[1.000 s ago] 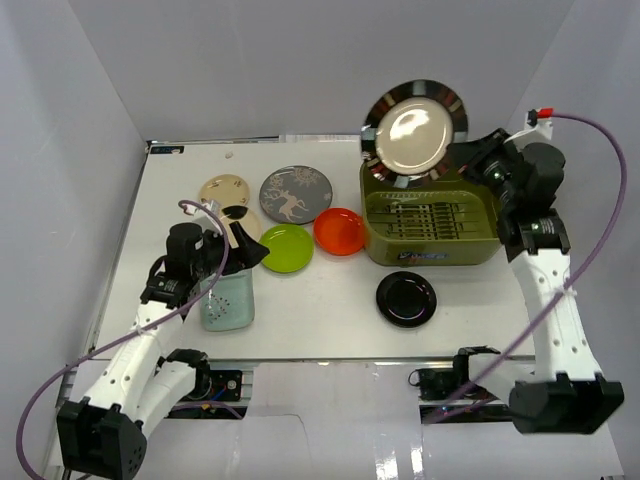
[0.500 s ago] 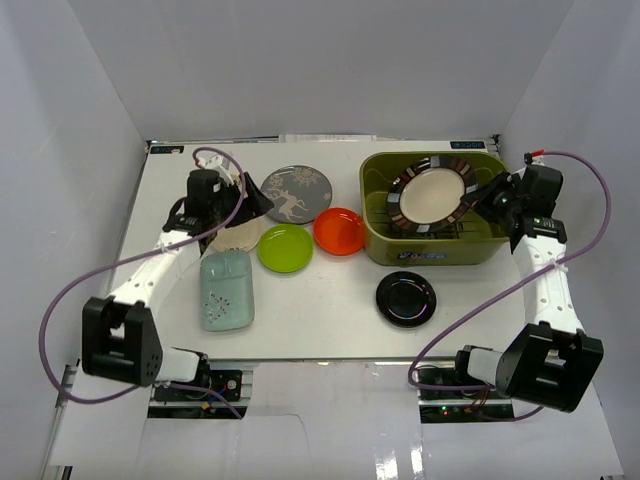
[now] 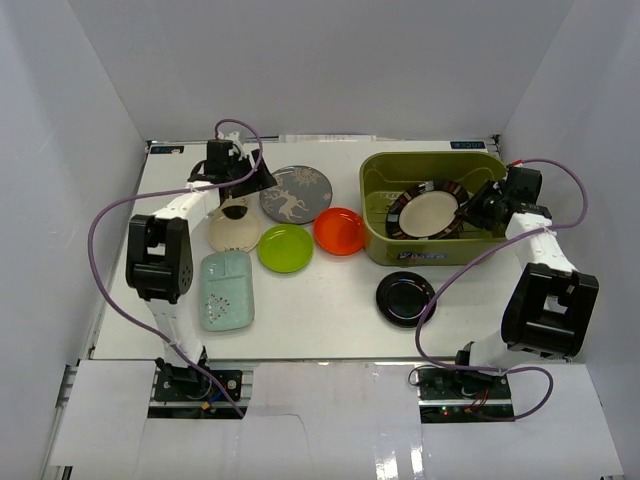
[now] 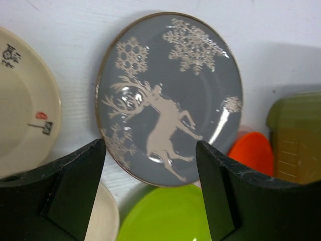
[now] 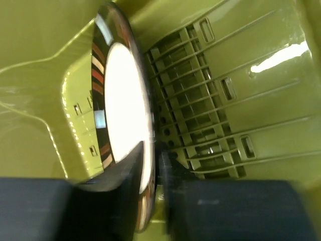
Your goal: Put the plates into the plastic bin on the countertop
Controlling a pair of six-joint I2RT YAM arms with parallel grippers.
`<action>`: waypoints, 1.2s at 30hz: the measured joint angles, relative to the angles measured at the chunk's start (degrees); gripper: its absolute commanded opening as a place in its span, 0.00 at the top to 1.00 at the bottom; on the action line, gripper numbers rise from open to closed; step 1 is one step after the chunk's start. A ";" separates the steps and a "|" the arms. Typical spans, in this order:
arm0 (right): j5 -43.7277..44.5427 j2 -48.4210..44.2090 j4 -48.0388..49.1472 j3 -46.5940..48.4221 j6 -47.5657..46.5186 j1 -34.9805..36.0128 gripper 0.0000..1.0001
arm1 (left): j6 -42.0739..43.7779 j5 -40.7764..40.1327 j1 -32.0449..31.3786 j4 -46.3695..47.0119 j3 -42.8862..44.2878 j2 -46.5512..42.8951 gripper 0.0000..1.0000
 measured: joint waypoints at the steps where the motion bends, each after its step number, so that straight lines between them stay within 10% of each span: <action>1: 0.33 0.24 0.20 0.00 0.13 0.00 0.53 | 0.79 0.42 0.28 -0.02 1.20 1.81 0.17; 4: 1.31 0.26 1.77 -0.02 0.28 0.22 0.20 | 3.54 1.36 1.11 -1.14 5.68 6.49 0.17; 8: 3.48 0.26 3.26 -0.02 0.26 0.33 0.04 | 6.67 1.97 1.40 -2.58 10.58 10.69 0.17; 25: -1.22 -13.07 12.66 -5.97 2.32 1.49 0.06 | 10.38 9.99 1.44 -7.98 25.92 26.10 0.32; 36: -5.73 -18.93 13.51 -6.97 4.20 3.63 0.08 | 5.22 19.54 2.97 -5.42 24.57 27.58 1.00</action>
